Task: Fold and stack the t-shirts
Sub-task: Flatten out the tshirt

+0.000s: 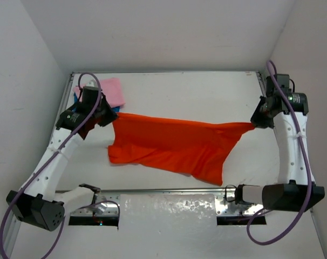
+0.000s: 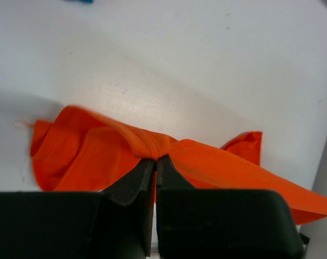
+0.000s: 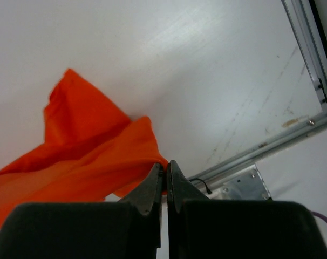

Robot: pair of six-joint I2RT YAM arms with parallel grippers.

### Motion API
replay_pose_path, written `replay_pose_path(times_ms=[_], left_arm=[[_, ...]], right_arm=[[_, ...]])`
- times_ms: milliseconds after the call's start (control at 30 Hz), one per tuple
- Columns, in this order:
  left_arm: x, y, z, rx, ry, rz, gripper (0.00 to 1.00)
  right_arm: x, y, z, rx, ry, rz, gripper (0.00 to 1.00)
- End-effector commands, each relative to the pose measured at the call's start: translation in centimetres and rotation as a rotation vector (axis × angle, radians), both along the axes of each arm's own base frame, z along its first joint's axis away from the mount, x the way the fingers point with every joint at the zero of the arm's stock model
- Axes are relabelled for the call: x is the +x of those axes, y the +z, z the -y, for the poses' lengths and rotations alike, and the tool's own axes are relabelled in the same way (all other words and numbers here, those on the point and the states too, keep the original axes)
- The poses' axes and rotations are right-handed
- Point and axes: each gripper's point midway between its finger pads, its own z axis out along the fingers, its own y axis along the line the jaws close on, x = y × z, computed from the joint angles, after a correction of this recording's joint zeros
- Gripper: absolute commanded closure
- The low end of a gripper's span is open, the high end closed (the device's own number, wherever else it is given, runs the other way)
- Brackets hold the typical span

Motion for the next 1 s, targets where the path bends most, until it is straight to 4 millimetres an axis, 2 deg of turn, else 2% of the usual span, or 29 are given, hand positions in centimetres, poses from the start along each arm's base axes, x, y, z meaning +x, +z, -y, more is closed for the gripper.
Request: replay_pose_path(times_ms=[0,33,67,100,133,167,200,233,267,300,333,367,400,433,467,500,533,567,600,667,700,733,767,800,833,867,900,933,967], left_arm=[[5.3,4.3,1.1,-0.080,0.037,0.218,1.00],[7.2,3.8,1.7,-0.093,0.033,0.222,1.00],[8.8,5.1,2.3,-0.118,0.032,0.267,1.00],[10.3,6.0,3.1,-0.155,0.017,0.294,1.00],[13.2,5.4,4.0,-0.173,0.010,0.293,1.00],[15.3,8.8,4.7,-0.200,-0.006,0.367,1.00],[16.8,10.2,5.9,-0.231,-0.049,0.411,1.00],[19.1,9.3,6.7,-0.235,-0.062,0.404,1.00],[20.6,12.2,7.1,-0.255,-0.072,0.475,1.00],[21.7,13.9,7.6,-0.271,-0.092,0.536,1.00],[23.4,15.6,7.9,-0.278,-0.099,0.585,1.00],[24.1,16.6,8.2,-0.286,-0.107,0.615,1.00],[25.5,16.4,8.7,-0.292,-0.129,0.630,1.00],[25.8,19.5,8.8,-0.308,-0.144,0.702,1.00],[26.0,20.7,9.1,-0.321,-0.165,0.732,1.00],[26.3,21.6,9.3,-0.326,-0.172,0.759,1.00],[26.5,23.5,9.2,-0.329,-0.176,0.804,1.00],[26.4,24.2,9.2,-0.322,-0.183,0.825,1.00],[26.1,25.2,9.1,-0.321,-0.187,0.846,1.00],[25.4,26.6,8.7,-0.304,-0.184,0.879,1.00],[24.3,27.9,8.3,-0.293,-0.185,0.908,1.00],[24.2,26.4,8.3,-0.280,-0.184,0.875,1.00],[24.0,25.7,8.1,-0.264,-0.183,0.865,1.00],[23.2,23.2,7.9,-0.251,-0.183,0.817,1.00],[22.6,21.9,7.7,-0.246,-0.183,0.802,1.00],[22.2,20.8,7.5,-0.241,-0.179,0.803,1.00],[20.9,17.2,7.1,-0.228,-0.170,0.748,1.00],[20.3,15.5,6.6,-0.218,-0.152,0.720,1.00],[18.7,15.3,6.2,-0.218,-0.147,0.721,1.00]], right_arm=[[6.0,2.8,0.3,0.022,0.037,0.136,1.00],[9.4,2.0,0.2,0.058,0.049,0.147,1.00],[11.6,2.3,-0.2,0.102,0.068,0.167,1.00],[13.7,2.8,-0.7,0.143,0.087,0.186,1.00],[18.0,4.5,-0.6,0.166,0.104,0.240,1.00],[20.2,5.6,-0.7,0.184,0.118,0.281,1.00],[22.4,7.3,-1.2,0.224,0.147,0.349,1.00],[24.8,12.0,-0.6,0.219,0.160,0.514,1.00],[27.0,11.7,-0.5,0.284,0.133,0.553,1.00],[27.9,12.8,-0.5,0.324,0.144,0.617,1.00],[29.7,12.6,-0.5,0.392,0.148,0.688,1.00],[29.3,15.3,-0.6,0.399,0.173,0.781,1.00],[30.3,16.3,-0.9,0.417,0.231,0.875,1.00],[30.4,17.8,-1.0,0.424,0.244,0.928,1.00],[30.8,18.6,-0.8,0.424,0.253,0.957,1.00],[30.7,22.0,-0.5,0.411,0.268,1.035,1.00],[30.9,23.4,0.3,0.447,0.251,1.076,1.00],[31.4,24.0,0.8,0.473,0.245,1.104,1.00],[31.3,26.0,1.8,0.474,0.254,1.181,1.00],[30.7,27.0,2.0,0.527,0.247,1.221,1.00],[30.0,27.4,2.4,0.518,0.243,1.240,1.00],[29.8,26.9,2.5,0.519,0.239,1.230,1.00],[29.8,25.1,2.6,0.535,0.228,1.186,1.00],[29.2,24.3,2.2,0.547,0.229,1.148,1.00],[28.7,22.9,1.7,0.536,0.260,1.110,1.00],[28.7,18.2,1.6,0.566,0.226,1.008,1.00],[27.2,17.5,1.1,0.550,0.239,0.980,1.00],[26.5,15.3,0.9,0.554,0.232,0.920,1.00],[25.6,11.3,0.6,0.556,0.211,0.823,1.00]])
